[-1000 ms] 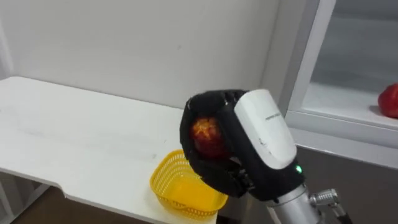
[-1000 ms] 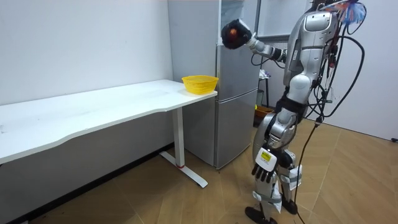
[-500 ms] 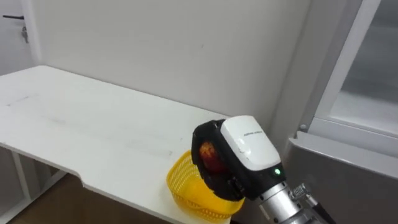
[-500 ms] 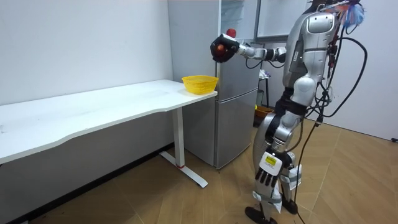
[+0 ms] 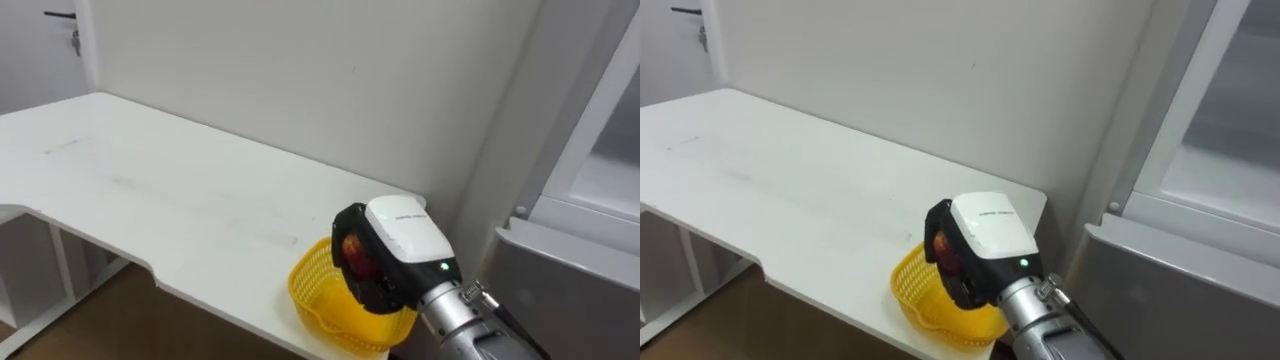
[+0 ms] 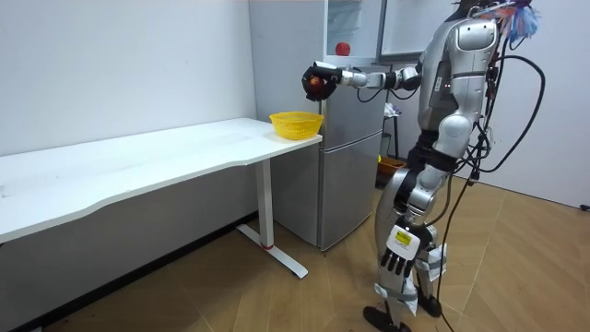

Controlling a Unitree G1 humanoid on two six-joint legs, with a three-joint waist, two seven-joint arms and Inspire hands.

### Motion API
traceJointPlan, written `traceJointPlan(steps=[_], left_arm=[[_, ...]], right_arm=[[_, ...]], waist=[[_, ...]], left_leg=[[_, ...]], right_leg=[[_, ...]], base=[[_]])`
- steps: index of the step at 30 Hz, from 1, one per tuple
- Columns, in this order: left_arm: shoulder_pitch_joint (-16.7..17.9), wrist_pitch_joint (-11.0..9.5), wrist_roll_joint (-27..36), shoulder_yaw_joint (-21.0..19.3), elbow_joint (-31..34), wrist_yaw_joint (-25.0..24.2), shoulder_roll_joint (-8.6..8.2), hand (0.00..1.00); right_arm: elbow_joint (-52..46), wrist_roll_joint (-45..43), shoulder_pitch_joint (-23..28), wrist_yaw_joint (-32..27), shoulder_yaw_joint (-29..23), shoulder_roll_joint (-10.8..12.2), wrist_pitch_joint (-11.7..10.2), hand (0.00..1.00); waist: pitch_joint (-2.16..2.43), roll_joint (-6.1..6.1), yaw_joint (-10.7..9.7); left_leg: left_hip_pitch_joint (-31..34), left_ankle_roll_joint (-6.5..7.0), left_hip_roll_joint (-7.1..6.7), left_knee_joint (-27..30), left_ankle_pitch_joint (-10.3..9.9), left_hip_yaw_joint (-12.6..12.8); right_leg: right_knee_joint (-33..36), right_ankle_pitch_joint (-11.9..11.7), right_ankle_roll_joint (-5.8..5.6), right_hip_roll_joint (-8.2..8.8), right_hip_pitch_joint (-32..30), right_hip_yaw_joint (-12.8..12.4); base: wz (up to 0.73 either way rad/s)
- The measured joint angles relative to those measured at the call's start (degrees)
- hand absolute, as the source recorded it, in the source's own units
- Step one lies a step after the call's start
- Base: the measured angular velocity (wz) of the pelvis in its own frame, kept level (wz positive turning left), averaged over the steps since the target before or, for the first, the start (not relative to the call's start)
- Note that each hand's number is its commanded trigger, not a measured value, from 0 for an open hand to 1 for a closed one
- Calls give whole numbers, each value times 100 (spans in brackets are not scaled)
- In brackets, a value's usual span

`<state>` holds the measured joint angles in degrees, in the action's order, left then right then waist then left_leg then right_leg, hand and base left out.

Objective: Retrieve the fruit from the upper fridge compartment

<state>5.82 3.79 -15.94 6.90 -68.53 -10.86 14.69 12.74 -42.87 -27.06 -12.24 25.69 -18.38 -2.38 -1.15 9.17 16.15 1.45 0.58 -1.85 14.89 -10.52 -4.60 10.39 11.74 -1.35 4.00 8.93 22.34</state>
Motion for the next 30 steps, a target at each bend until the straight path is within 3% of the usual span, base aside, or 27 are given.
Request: traceJointPlan(steps=[17, 18, 19, 20, 21, 22, 30], left_arm=[[23, 7, 0, -140, 68, -99, -3, 0], [37, 23, -1, -167, 113, -97, 0, 0], [40, 39, 0, -167, 138, -95, 0, 0], [40, 68, 1, -166, 183, -94, -2, 0], [39, 89, 0, -165, 216, -94, -5, 0], [38, 90, 0, -165, 223, -94, -5, 0], [45, 116, -1, -166, 355, -82, -5, 0]], right_arm=[[512, 135, 0, 204, 0, -16, 62, 100], [523, 139, 0, 244, -1, -16, 94, 94], [527, 148, 0, 250, -1, -17, 106, 73], [533, 186, 0, 251, -3, -18, 119, 33], [534, 201, 0, 251, -5, -19, 119, 25], [534, 206, 0, 252, -5, -19, 119, 0], [535, 267, -1, 287, -5, -18, 120, 0]], waist=[[2, 1, -1], [-1, -6, -4], [-2, -9, -11], [-1, -13, -12], [0, -16, -11], [1, -18, -11], [30, -59, -6]], left_leg=[[11, 0, -2, 29, 0, -22], [21, 0, -2, 36, 0, -26], [27, 0, -2, 40, 0, -25], [37, 0, -1, 44, 0, -23], [46, 0, 0, 50, 0, -20], [49, 0, 0, 51, 0, -19], [90, -1, -3, 80, 2, -22]], right_leg=[[1, 0, 0, -1, 7, 14], [0, 0, 0, -1, 4, 20], [0, 0, 0, -2, 0, 29], [0, 0, 0, -2, -8, 40], [0, 0, 0, -2, -14, 45], [0, 0, 0, -2, -16, 47], [0, 0, 0, -1, -36, 75]], base=[[0], [0], [0], [0], [0], [0], [0]])
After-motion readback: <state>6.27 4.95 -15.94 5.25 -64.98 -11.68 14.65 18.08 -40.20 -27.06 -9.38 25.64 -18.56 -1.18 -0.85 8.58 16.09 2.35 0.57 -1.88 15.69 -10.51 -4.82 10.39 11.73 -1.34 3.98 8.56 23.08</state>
